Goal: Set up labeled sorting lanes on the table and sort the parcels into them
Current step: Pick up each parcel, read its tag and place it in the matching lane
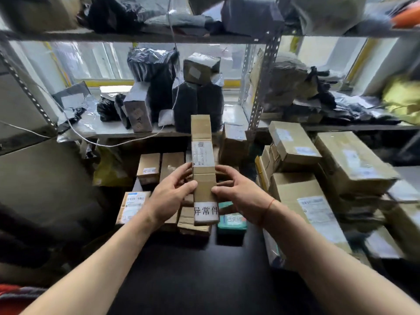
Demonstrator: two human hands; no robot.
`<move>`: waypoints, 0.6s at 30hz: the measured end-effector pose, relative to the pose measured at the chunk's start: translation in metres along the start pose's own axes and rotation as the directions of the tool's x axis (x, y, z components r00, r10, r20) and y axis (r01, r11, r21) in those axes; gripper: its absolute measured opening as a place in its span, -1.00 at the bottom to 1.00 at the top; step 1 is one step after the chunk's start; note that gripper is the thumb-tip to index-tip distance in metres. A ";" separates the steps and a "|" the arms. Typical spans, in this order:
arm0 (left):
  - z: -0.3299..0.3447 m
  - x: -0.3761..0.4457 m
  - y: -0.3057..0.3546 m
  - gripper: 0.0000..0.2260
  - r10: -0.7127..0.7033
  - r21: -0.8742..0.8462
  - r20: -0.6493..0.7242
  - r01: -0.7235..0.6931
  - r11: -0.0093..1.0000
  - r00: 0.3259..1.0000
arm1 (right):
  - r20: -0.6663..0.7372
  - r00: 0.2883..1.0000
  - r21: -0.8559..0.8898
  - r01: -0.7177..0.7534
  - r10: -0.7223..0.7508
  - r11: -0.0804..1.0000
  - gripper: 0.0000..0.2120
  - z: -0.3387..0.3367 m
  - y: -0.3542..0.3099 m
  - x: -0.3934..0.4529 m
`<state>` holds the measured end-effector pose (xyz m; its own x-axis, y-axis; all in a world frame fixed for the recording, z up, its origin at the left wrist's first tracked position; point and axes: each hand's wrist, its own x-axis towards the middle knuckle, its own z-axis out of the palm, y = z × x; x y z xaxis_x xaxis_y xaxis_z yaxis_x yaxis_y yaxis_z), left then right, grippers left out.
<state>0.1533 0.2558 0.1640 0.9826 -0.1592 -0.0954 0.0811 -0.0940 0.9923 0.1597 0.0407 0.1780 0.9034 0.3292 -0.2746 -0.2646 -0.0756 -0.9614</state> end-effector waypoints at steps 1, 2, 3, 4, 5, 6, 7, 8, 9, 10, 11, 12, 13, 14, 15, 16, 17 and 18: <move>0.017 -0.002 0.004 -0.51 0.012 0.017 -0.021 -0.012 1.000 1.000 | 0.002 1.000 -0.012 0.003 -0.003 1.000 -0.43 -0.014 0.000 -0.009; 0.034 -0.004 0.009 -0.50 0.030 0.047 -0.037 -0.029 0.998 0.999 | 0.007 1.000 -0.025 0.007 -0.007 1.000 -0.45 -0.028 -0.001 -0.018; 0.051 -0.006 0.013 -0.48 0.057 0.073 -0.049 -0.054 0.996 0.997 | 0.018 1.000 -0.039 0.012 -0.012 0.999 -0.47 -0.040 -0.002 -0.027; 0.067 -0.008 0.016 -0.47 0.075 0.087 -0.058 -0.070 0.994 0.995 | 0.036 0.999 -0.050 0.021 -0.019 0.999 -0.50 -0.052 -0.004 -0.036; 0.083 -0.010 0.022 -0.48 0.084 0.089 -0.067 -0.078 0.993 0.994 | 0.050 0.998 -0.057 0.028 -0.026 0.998 -0.52 -0.063 -0.007 -0.044; 0.097 -0.012 0.026 -0.49 0.090 0.088 -0.070 -0.084 0.993 0.994 | 0.060 0.998 -0.067 0.035 -0.031 0.997 -0.53 -0.074 -0.010 -0.053; 0.110 -0.014 0.031 -0.50 0.098 0.093 -0.065 -0.092 0.991 0.993 | 0.062 0.997 -0.086 0.041 -0.036 0.995 -0.53 -0.083 -0.013 -0.061; 0.121 -0.017 0.036 -0.51 0.114 0.104 -0.053 -0.108 0.989 0.992 | 0.062 0.997 -0.106 0.049 -0.043 0.993 -0.53 -0.093 -0.015 -0.068; 0.131 -0.019 0.042 -0.52 0.136 0.122 -0.046 -0.129 0.984 0.990 | 0.058 0.997 -0.122 0.060 -0.053 0.991 -0.53 -0.102 -0.017 -0.076; 0.141 -0.020 0.049 -0.53 0.160 0.135 -0.039 -0.154 0.979 0.986 | 0.048 0.997 -0.139 0.074 -0.068 0.988 -0.53 -0.111 -0.020 -0.083; 0.151 -0.021 0.056 -0.55 0.185 0.132 -0.021 -0.181 0.975 0.983 | 0.035 0.996 -0.159 0.088 -0.083 0.983 -0.52 -0.120 -0.023 -0.091; 0.158 -0.019 0.063 -0.57 0.196 0.118 0.001 -0.194 0.974 0.981 | 0.013 0.995 -0.175 0.102 -0.101 0.979 -0.53 -0.128 -0.025 -0.096; 0.167 -0.017 0.070 -0.59 0.194 0.103 0.039 -0.197 0.975 0.980 | -0.015 0.994 -0.181 0.104 -0.108 0.978 -0.53 -0.136 -0.027 -0.103; 0.175 -0.015 0.075 -0.59 0.193 0.099 0.070 -0.200 0.975 0.979 | -0.043 0.992 -0.189 0.107 -0.118 0.976 -0.52 -0.142 -0.029 -0.109; 0.190 -0.011 0.084 -0.60 0.212 0.098 0.093 -0.221 0.970 0.973 | -0.072 0.988 -0.216 0.122 -0.140 0.969 -0.52 -0.153 -0.034 -0.118; 0.196 -0.010 0.089 -0.60 0.225 0.098 0.100 -0.235 0.967 0.969 | -0.077 0.984 -0.244 0.140 -0.163 0.960 -0.52 -0.158 -0.039 -0.124; 0.202 -0.006 0.093 -0.59 0.231 0.106 0.097 -0.241 0.965 0.968 | -0.086 0.980 -0.268 0.152 -0.180 0.951 -0.52 -0.163 -0.042 -0.128; 0.213 -0.003 0.096 -0.58 0.239 0.101 0.103 -0.250 0.963 0.965 | -0.107 0.975 -0.298 0.157 -0.196 0.941 -0.52 -0.173 -0.043 -0.133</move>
<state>0.1230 0.0383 0.2429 0.9508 -0.2777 0.1373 -0.1842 -0.1503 0.9713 0.1089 -0.1625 0.2529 0.9686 0.2353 -0.0808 -0.0067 -0.3003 -0.9538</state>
